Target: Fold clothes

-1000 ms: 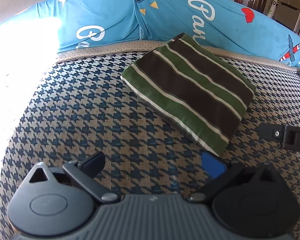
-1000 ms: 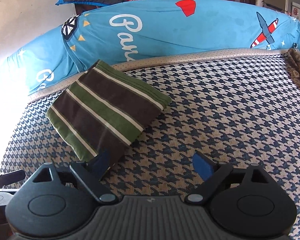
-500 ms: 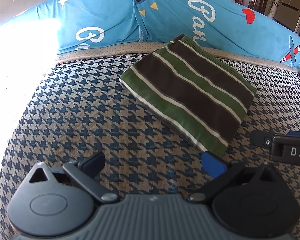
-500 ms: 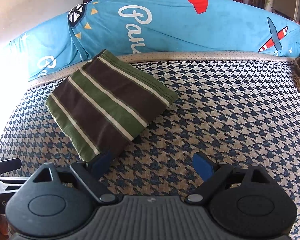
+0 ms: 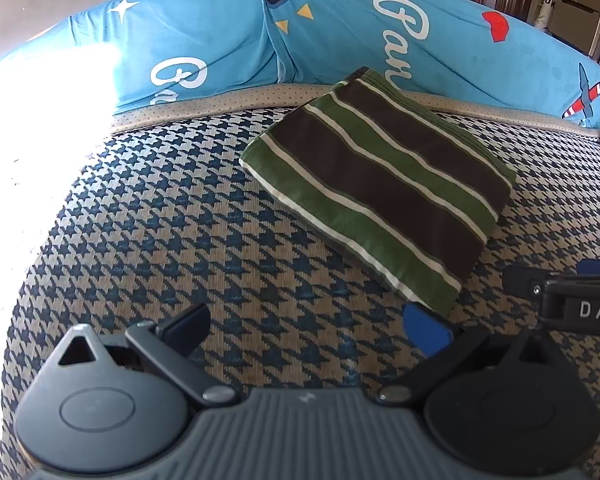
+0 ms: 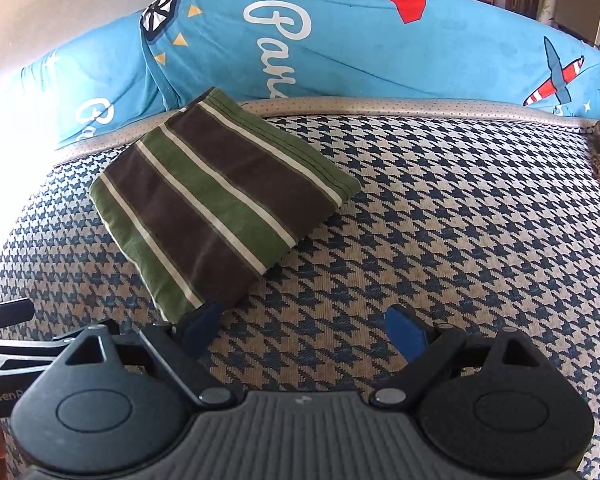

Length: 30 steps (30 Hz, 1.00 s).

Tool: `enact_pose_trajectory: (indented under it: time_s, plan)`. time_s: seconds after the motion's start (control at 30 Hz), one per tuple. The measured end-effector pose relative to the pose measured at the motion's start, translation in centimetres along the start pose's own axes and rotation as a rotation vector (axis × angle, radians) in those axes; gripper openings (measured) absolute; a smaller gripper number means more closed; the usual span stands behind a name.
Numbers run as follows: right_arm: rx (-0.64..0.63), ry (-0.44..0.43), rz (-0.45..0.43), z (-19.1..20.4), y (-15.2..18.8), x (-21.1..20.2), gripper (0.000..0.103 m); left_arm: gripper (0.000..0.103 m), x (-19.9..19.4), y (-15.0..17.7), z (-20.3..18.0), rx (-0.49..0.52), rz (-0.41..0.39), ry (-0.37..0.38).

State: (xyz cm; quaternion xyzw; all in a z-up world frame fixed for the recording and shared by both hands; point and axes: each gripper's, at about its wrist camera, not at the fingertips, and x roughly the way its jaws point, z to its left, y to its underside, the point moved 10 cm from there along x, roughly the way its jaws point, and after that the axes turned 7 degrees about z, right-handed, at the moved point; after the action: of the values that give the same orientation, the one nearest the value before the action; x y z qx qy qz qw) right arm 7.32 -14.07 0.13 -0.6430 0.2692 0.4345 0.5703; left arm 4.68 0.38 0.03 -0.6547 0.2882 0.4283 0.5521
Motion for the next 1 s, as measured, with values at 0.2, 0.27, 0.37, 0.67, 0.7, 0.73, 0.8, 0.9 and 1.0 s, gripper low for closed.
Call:
enact_pose_trajectory:
  time_s: [0.2,0.27,0.37,0.67,0.7,0.73,0.8,0.9,1.0]
  plan:
    - [-0.003,0.004,0.006,-0.30,0.12,0.05,0.090,0.103,0.09,0.07,0.06,0.001,0.004,0.000]
    - [-0.004,0.006,0.007,-0.36,0.18,0.06,0.090,0.103,0.14,0.08,0.04,0.002,0.004,0.000]
    - [-0.008,0.007,0.008,-0.37,0.26,0.01,0.090,0.103,0.15,0.07,0.08,0.004,0.004,-0.003]
    - [-0.021,0.002,0.012,-0.08,0.48,-0.14,0.090,0.103,0.40,0.07,0.08,0.007,0.015,-0.006]
    - [-0.024,0.001,0.011,-0.05,0.47,-0.16,0.090,0.103,0.43,0.06,0.08,0.008,0.015,-0.006]
    - [-0.026,0.000,0.011,-0.04,0.48,-0.16,0.090,0.103,0.45,0.05,0.08,0.009,0.015,-0.006]
    - [-0.029,-0.002,0.011,-0.01,0.49,-0.18,0.090,0.103,0.47,0.03,0.06,0.014,0.014,-0.006]
    - [-0.031,-0.005,0.015,-0.02,0.53,-0.15,0.090,0.103,0.46,0.00,0.02,0.023,0.011,-0.009]
    - [-0.034,-0.007,0.018,-0.01,0.64,-0.12,0.090,0.103,0.50,-0.05,-0.02,0.027,0.011,-0.012]
